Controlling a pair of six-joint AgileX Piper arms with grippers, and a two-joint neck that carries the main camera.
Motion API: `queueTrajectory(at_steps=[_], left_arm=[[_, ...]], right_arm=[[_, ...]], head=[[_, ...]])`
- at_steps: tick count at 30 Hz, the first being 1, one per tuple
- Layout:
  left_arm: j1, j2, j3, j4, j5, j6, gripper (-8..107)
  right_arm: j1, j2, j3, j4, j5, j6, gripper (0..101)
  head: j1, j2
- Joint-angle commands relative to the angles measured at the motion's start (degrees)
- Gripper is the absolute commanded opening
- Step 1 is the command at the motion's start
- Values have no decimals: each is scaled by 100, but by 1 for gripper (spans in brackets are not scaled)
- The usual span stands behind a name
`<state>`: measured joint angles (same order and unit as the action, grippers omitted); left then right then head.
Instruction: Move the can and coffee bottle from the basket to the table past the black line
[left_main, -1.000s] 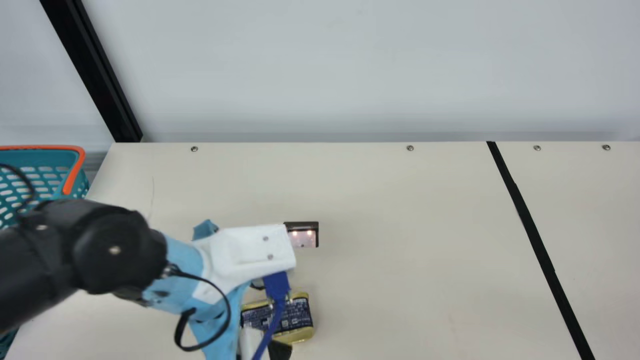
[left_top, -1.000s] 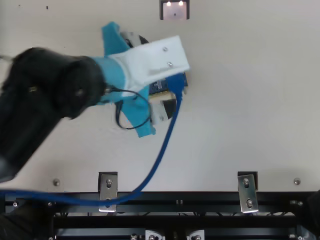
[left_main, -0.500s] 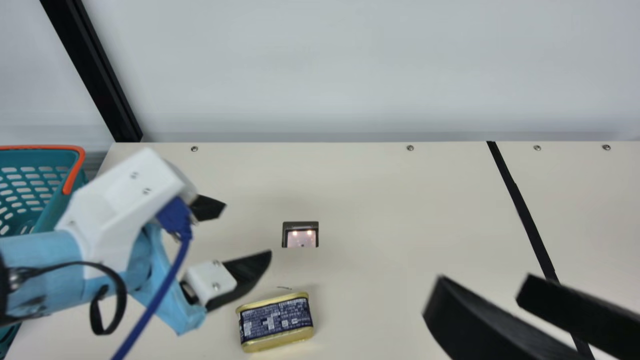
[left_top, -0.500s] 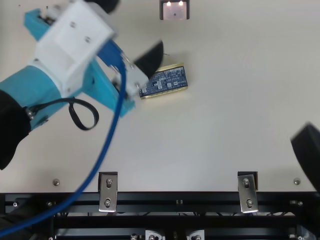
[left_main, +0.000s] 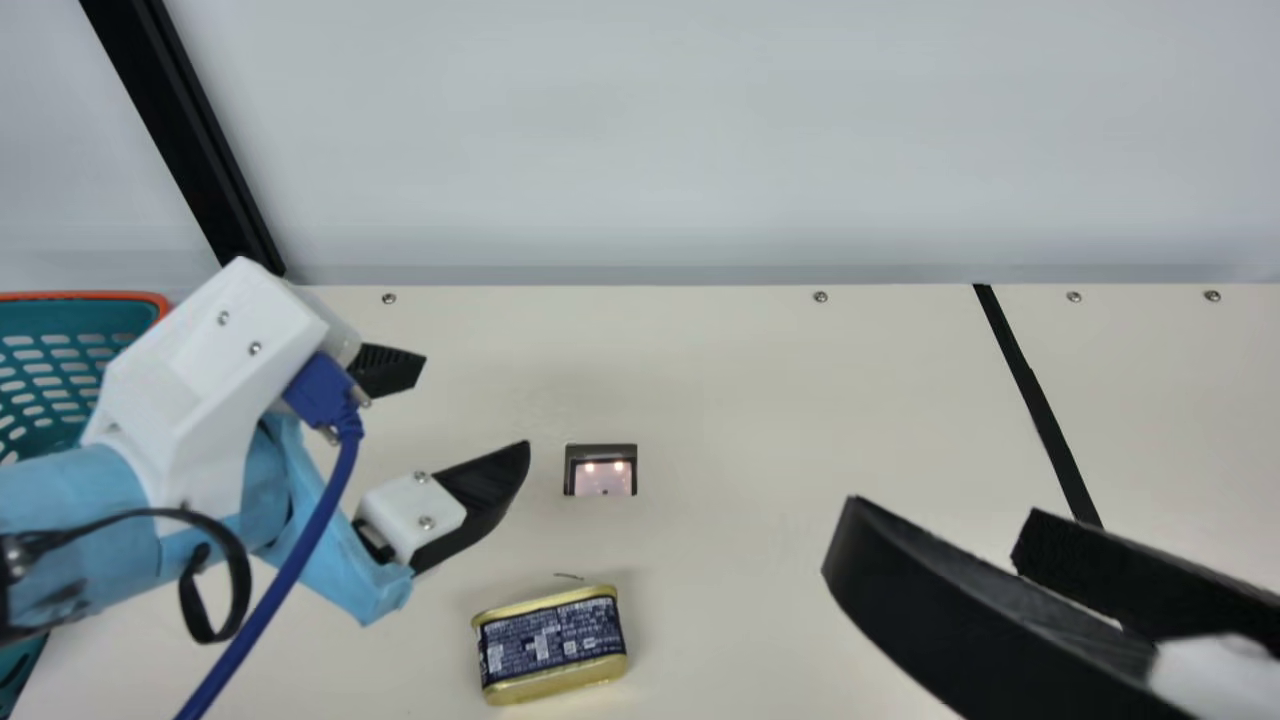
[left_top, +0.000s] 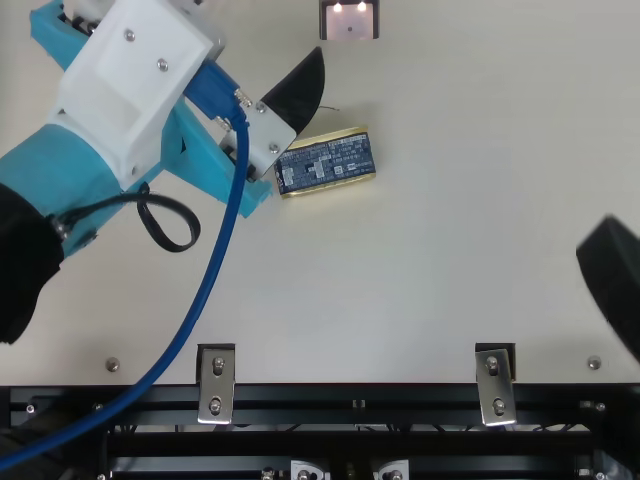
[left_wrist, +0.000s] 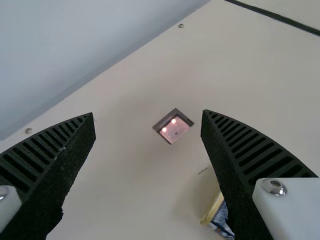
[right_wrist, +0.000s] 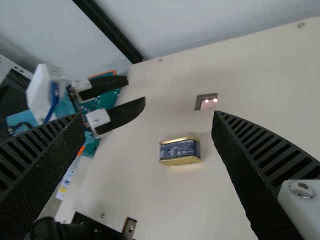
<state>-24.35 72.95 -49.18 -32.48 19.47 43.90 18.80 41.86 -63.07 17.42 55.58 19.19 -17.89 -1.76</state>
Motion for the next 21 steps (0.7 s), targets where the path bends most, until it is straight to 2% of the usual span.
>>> queueTrajectory(at_steps=[1, 10, 17, 21], left_arm=[[68, -60, 12, 449, -158, -142, 90], [736, -663, 334, 1824, -589, -637, 90], [1257, -1302, 760, 2564, -713, -982, 90], [1475, -1661, 1059, 2867, -770, -1216, 90]], right_arm=[[-88, 332, -52, -154, 25, -126, 101], [-194, 1712, -458, -861, 43, -563, 101], [353, 2745, -976, -1552, 195, -595, 101], [750, 3272, -1323, -1771, 376, -719, 101]], head=[[-12, -7], [-12, -7], [-12, -7], [-12, -7]])
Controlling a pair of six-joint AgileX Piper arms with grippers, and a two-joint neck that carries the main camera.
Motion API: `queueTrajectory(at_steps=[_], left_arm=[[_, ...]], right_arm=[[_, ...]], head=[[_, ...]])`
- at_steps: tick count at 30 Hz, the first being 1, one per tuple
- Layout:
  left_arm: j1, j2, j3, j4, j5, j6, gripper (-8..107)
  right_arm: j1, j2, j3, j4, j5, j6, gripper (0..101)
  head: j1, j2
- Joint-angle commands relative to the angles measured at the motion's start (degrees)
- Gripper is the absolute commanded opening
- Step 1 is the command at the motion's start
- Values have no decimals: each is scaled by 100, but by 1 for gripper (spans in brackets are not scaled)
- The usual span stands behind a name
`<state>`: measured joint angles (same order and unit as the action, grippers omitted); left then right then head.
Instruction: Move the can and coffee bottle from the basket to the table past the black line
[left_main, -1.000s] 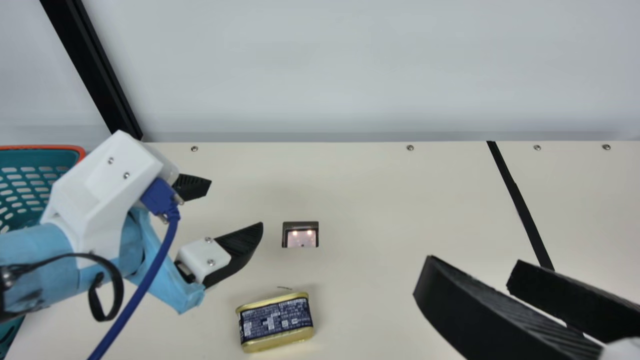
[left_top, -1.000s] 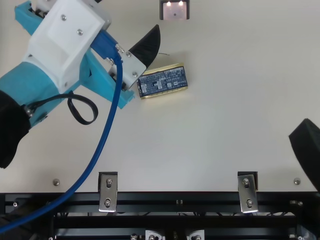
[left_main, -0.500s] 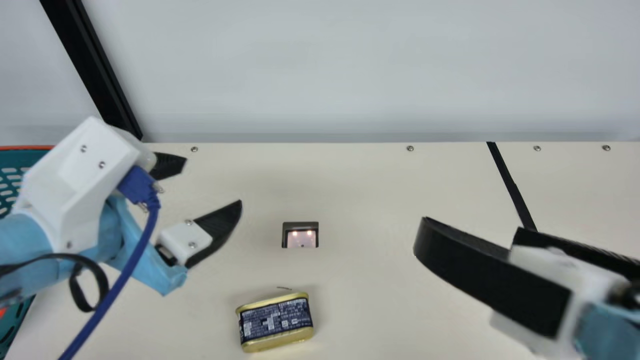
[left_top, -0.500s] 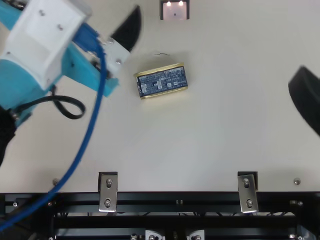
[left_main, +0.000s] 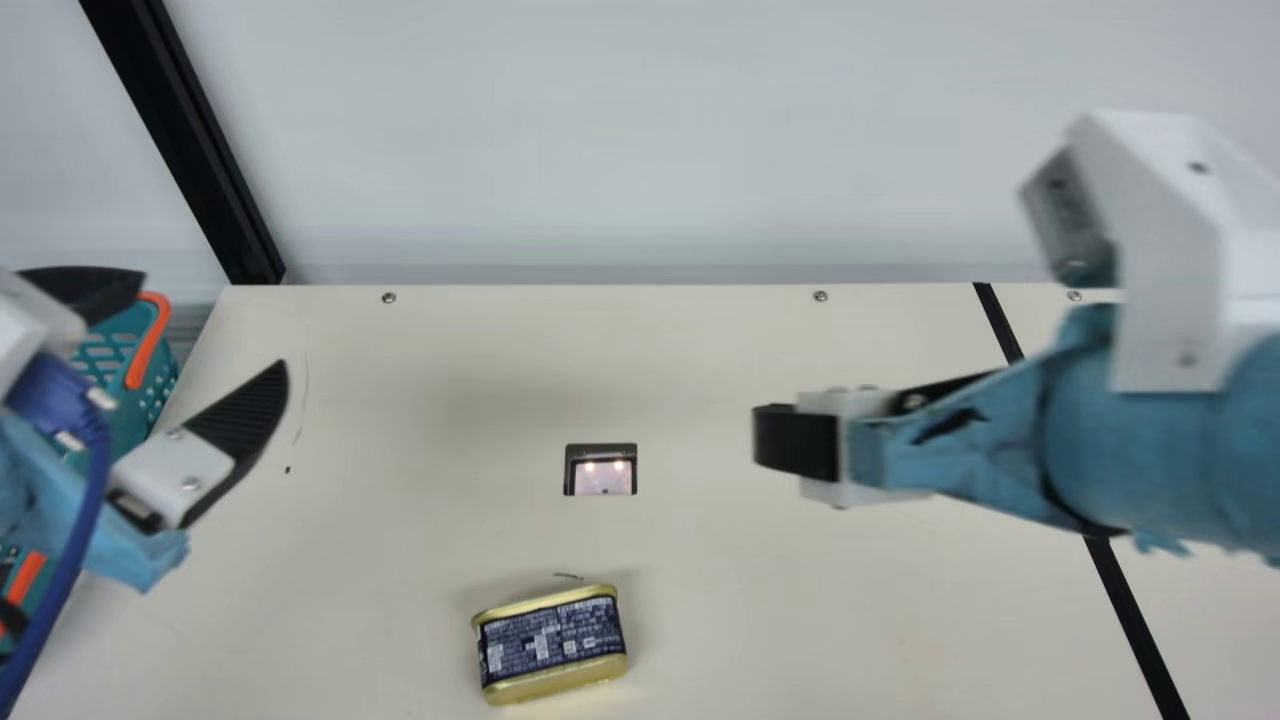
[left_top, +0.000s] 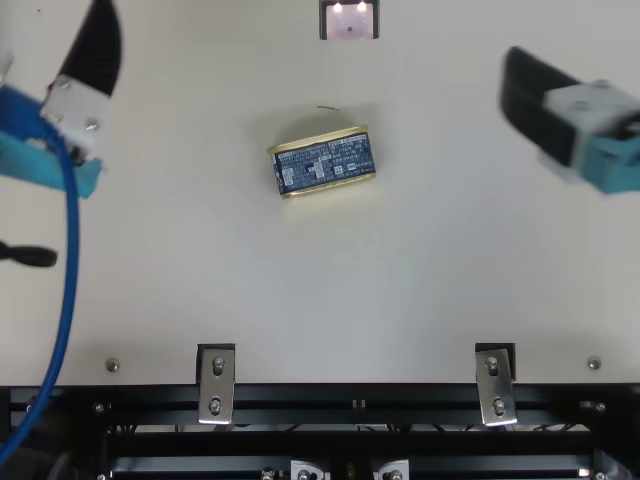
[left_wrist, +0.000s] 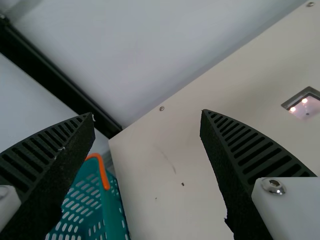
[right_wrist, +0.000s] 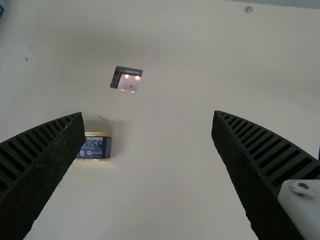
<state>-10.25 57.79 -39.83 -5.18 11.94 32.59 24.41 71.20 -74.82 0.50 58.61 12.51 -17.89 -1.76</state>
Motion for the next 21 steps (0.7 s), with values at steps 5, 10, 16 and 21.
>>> queueTrajectory(at_steps=[5, 10, 16, 21], left_arm=[[187, -571, 538, 274, -41, -420, 90], [213, -986, 913, 271, 12, -757, 90], [222, -1412, 1275, 203, 133, -1062, 90], [225, -1466, 1321, 205, 148, -1100, 90]], right_arm=[[589, 888, -561, -50, 294, -506, 101], [893, 1335, -909, 76, 451, -1105, 101], [1075, 1587, -1101, 152, 481, -1422, 101], [1086, 1684, -1138, 108, 460, -1506, 101]], head=[[-12, -7], [-12, -7], [-12, -7], [-12, -7]])
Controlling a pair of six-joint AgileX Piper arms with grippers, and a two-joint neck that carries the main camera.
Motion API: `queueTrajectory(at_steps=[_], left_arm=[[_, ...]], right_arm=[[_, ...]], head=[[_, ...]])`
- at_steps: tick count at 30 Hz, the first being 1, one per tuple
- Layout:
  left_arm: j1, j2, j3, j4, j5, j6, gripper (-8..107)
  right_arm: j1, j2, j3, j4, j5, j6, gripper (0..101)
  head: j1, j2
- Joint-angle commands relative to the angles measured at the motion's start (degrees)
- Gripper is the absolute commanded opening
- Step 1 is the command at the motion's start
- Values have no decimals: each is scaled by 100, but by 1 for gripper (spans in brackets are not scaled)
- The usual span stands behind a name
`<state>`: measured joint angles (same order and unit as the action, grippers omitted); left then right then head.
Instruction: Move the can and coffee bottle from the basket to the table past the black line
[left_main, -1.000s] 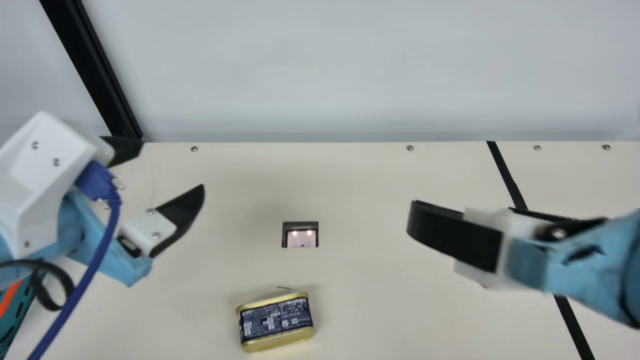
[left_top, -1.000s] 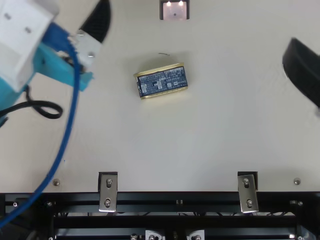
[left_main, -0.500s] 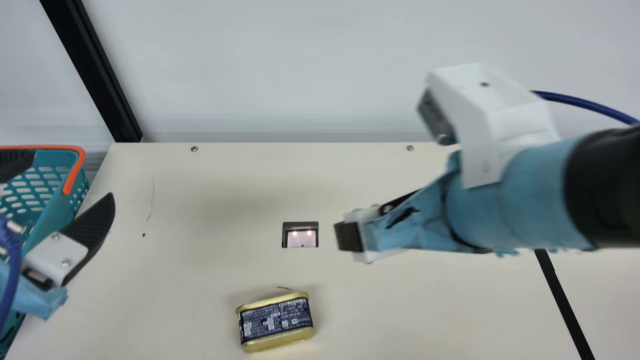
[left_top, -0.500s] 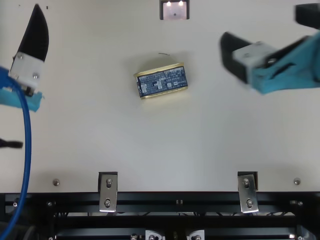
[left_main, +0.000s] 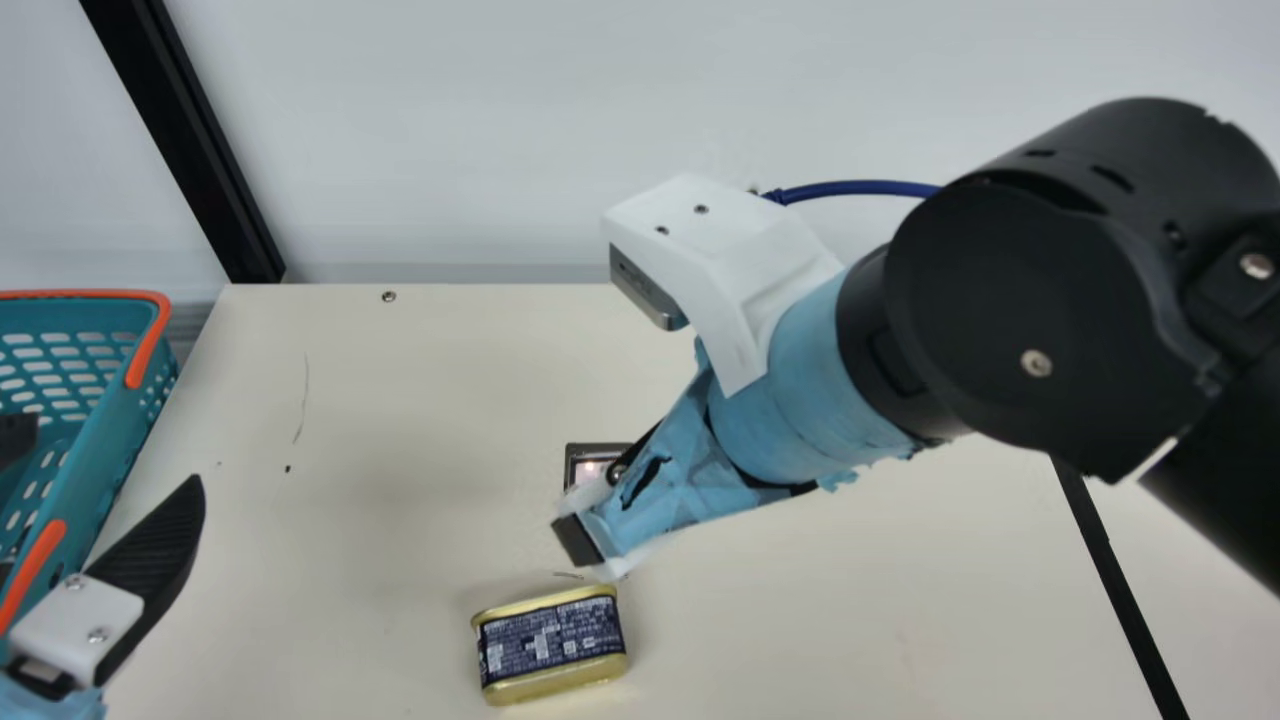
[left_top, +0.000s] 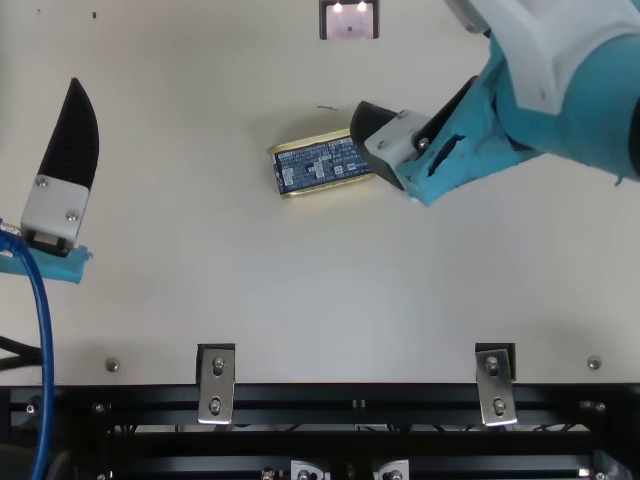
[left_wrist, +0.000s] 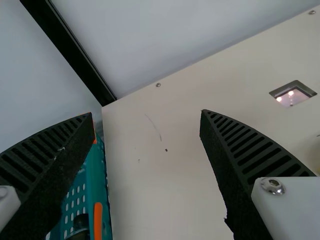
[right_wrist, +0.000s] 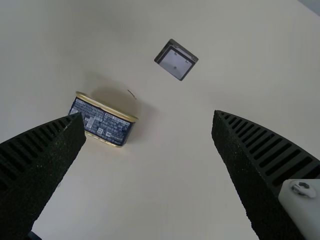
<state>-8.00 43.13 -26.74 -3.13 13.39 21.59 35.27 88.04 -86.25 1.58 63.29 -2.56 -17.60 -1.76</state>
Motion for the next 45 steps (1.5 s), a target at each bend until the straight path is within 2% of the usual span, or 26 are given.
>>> queueTrajectory(at_steps=[1, 8, 18, 24, 30, 37, 45], left_arm=[[0, 0, 0, 0, 0, 0, 90], [-53, 65, -2, 240, -62, -250, 90], [-89, -234, 280, 365, -121, -874, 90], [51, -715, 583, 388, -59, -1150, 90], [105, -1174, 884, 444, 25, -1333, 90], [98, -1178, 889, 445, 28, -1324, 90], [98, -1178, 889, 445, 23, -1324, 90]], right_arm=[[0, 0, 0, 0, 0, 0, 101], [10, 69, -16, 11, 67, -207, 101], [93, 646, -448, 110, 647, -1700, 101], [304, 1021, -470, 289, 661, -2749, 101], [570, 1355, -569, 454, 661, -3485, 101], [898, 1613, -635, 599, 661, -4112, 101], [1165, 1927, -691, 306, 661, -4508, 101]], head=[[-41, -7], [-41, -7], [-41, -7], [-41, -7], [-41, -7], [-41, -7], [-41, -7]])
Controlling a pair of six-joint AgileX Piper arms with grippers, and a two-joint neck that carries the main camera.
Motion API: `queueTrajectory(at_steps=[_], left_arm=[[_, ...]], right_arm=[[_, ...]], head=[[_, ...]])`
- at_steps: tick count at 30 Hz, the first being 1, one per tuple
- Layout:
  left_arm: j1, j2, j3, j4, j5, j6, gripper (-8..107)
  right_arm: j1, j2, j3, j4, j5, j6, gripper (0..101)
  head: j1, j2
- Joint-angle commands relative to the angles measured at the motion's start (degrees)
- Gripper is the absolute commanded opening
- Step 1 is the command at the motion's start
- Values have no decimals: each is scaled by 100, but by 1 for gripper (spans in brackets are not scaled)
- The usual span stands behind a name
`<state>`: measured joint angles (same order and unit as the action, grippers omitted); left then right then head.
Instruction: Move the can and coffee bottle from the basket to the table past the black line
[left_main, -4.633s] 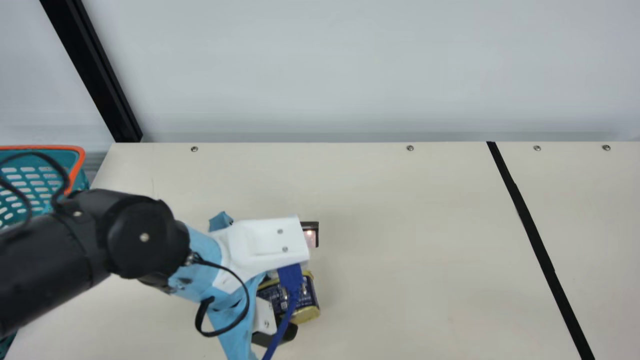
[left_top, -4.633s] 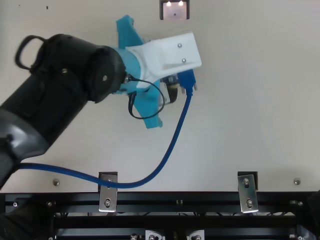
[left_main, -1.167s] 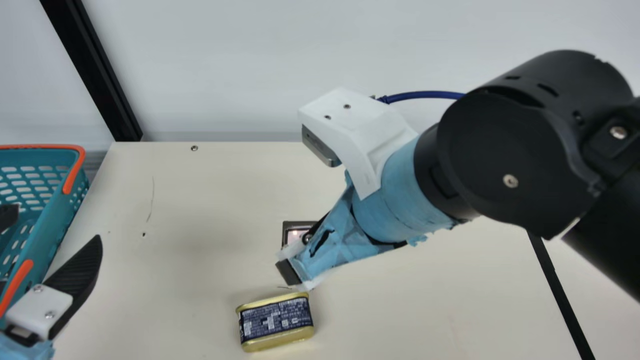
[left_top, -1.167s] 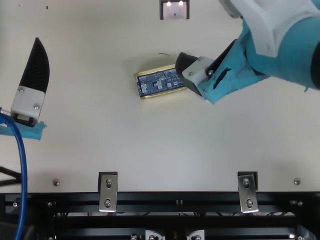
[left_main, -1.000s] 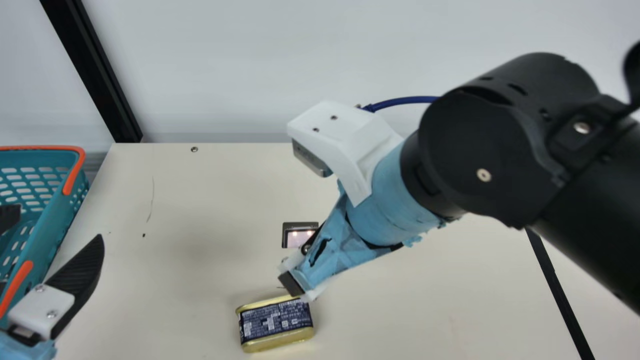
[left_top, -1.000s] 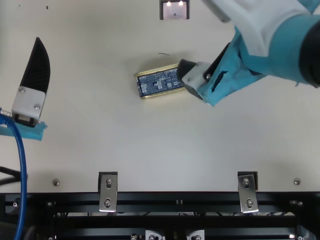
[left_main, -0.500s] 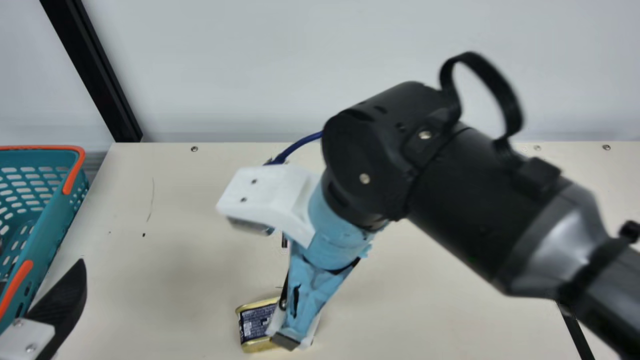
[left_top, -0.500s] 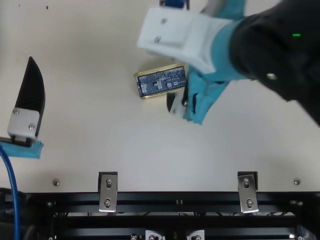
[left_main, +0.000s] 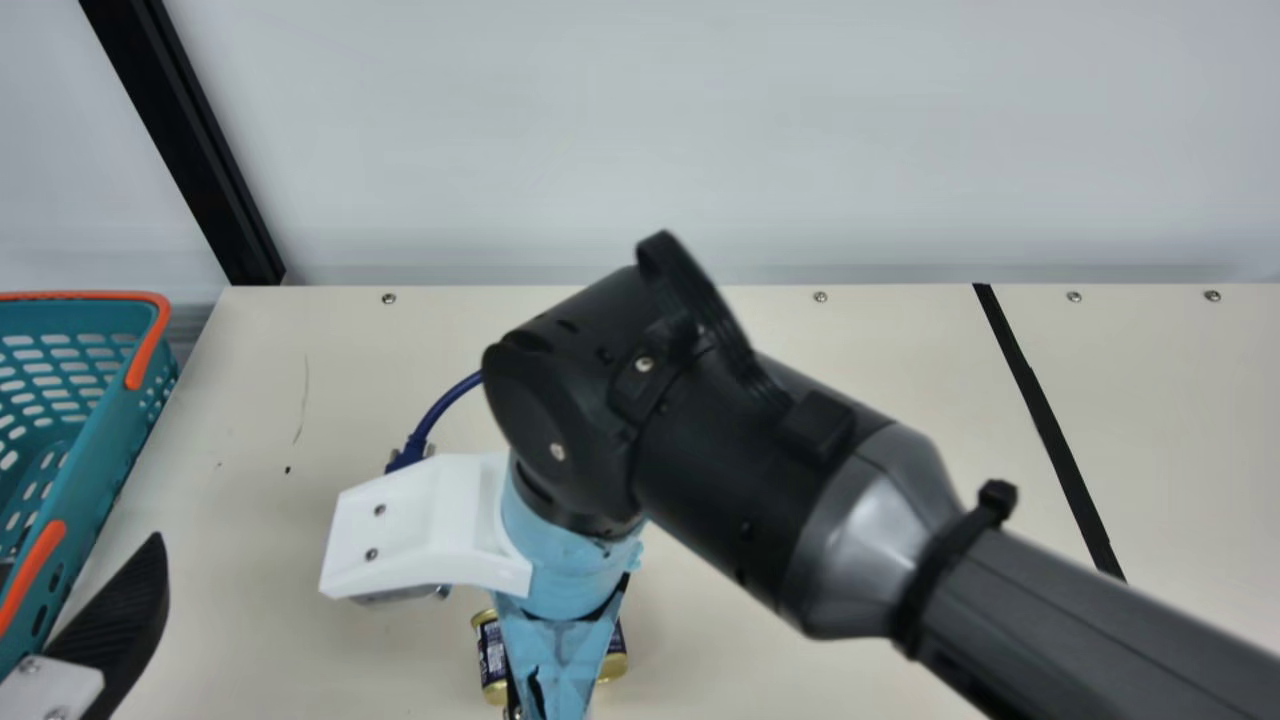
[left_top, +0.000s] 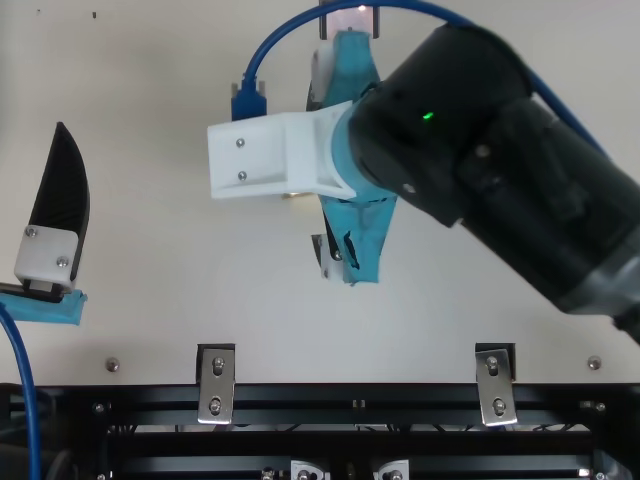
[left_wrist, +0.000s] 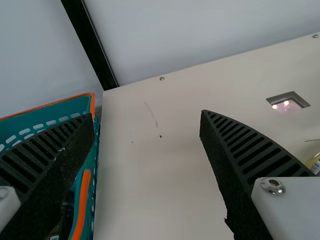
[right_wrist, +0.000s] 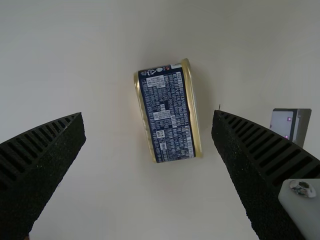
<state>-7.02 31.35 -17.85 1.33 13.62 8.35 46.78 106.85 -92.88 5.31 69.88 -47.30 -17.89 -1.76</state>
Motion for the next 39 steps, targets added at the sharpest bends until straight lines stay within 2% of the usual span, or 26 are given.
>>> queueTrajectory(at_steps=[1, 14, 28, 29, 30, 31, 39], left_arm=[[0, 0, 0, 0, 0, 0, 90], [0, 0, 0, 0, 0, 0, 90], [0, 0, 0, 0, 0, 0, 90], [0, 0, 0, 0, 0, 0, 90], [0, 0, 0, 0, 0, 0, 90], [0, 0, 0, 0, 0, 0, 90], [0, 0, 0, 0, 0, 0, 90]], right_arm=[[32, 96, -56, -127, 2, -64, 101], [100, 745, -387, -502, 2, -247, 101], [47, 1220, -665, -668, 2, -54, 101], [46, 1233, -668, -693, 2, -24, 50], [46, 1241, -671, -721, 2, 10, 5], [47, 1240, -661, -744, -4, 42, 0], [-14, 763, -259, -806, -204, 345, 0]], head=[[-12, -7], [-12, -7], [-12, -7], [-12, -7], [-12, -7], [-12, -7], [-12, -7]])
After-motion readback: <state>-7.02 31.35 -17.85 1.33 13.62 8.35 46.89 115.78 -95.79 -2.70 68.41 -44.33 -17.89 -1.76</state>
